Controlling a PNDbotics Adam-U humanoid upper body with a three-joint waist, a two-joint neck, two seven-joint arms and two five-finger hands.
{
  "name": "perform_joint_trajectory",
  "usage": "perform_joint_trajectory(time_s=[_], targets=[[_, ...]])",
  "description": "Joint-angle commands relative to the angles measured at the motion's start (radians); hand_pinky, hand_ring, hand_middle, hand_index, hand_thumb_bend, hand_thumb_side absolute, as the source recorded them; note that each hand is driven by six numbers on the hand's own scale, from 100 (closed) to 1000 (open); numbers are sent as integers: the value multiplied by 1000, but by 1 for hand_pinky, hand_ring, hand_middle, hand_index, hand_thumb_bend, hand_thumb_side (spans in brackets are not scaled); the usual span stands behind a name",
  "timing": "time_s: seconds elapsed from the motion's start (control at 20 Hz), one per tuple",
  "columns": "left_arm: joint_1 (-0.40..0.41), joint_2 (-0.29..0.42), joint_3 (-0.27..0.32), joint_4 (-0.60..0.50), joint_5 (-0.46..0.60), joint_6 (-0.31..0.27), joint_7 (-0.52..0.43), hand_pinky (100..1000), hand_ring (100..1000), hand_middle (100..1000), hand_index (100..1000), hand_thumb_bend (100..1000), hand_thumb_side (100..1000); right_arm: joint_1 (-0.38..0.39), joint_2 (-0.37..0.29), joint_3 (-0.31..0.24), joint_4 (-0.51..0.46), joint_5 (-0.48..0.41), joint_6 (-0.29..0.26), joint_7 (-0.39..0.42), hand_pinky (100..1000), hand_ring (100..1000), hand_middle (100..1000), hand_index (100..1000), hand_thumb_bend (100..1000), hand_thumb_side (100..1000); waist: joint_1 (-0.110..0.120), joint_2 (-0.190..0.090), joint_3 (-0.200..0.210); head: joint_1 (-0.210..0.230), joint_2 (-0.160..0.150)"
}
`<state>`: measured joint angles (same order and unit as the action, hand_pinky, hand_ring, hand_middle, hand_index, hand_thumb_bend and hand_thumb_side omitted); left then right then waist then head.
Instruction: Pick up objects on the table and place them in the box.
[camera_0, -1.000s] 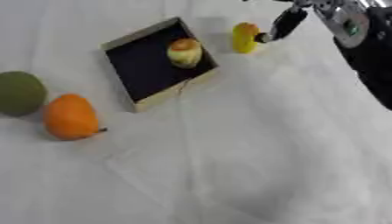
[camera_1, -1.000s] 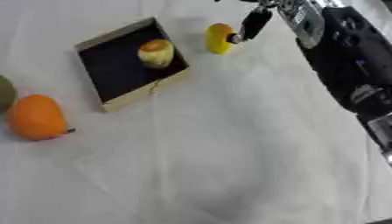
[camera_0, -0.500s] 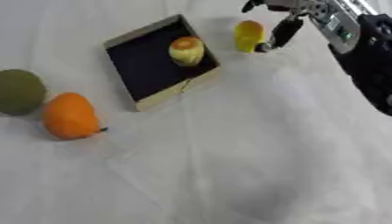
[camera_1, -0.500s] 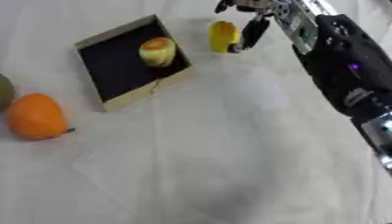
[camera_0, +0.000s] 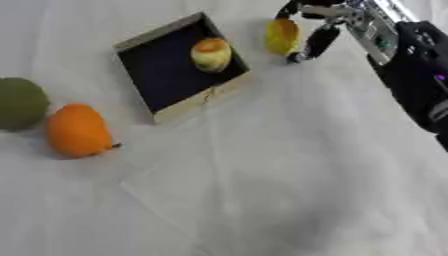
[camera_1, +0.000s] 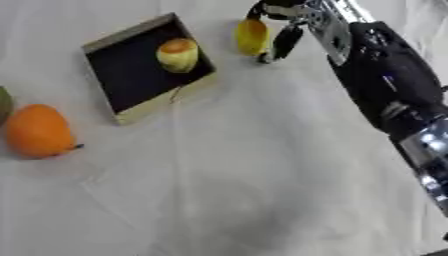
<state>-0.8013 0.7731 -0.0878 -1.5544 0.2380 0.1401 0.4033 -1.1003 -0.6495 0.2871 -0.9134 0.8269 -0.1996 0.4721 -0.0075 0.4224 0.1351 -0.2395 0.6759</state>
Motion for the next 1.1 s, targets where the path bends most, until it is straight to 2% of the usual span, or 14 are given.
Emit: perform_joint_trajectory(time_s=[0.05,0.15,0.4,0.7,0.75,0.8,0.85,1.1], targets=[[-17,22,9,-14,-6,3,1,695,734,669,809,100,767,-15,-8,-8,2,1,16,-36,869,848,649,748,188,100,10,-6,1,-3,-8],[-16,22,8,-13,-6,4,1,695,735,669,809,100,767,-14,-8,-8,-6,-13,29,-59,861,817,607,711,100,100,10,-7,-1,-2,-4],[-12,23,7,-11,-10,4,-1,695,735,669,810,100,766,-18,-17,0,-46,-47,44,-58,852,789,565,668,182,100,8,-17,-7,0,6],[-9,24,6,-8,-12,4,-3,696,736,669,810,100,763,-28,-29,-9,-96,-77,59,-35,846,772,545,636,160,100,6,-33,-14,1,11],[-9,24,5,-8,-12,4,-4,696,736,669,810,100,762,-30,-31,-11,-112,-81,64,-39,846,772,546,637,153,100,5,-36,-15,1,12],[-9,24,5,-8,-12,4,-4,696,736,669,810,100,772,-33,-32,-15,-132,-88,69,-45,846,771,546,637,100,100,5,-39,-16,1,12],[-9,24,5,-8,-12,4,-5,696,736,669,810,100,760,-36,-32,-18,-154,-99,76,-53,847,769,545,636,129,100,5,-41,-17,1,12],[-11,23,2,-11,-11,3,-8,696,737,669,810,100,758,-71,-13,-12,-272,-154,108,-68,845,755,537,626,100,100,2,-53,-17,-3,15]])
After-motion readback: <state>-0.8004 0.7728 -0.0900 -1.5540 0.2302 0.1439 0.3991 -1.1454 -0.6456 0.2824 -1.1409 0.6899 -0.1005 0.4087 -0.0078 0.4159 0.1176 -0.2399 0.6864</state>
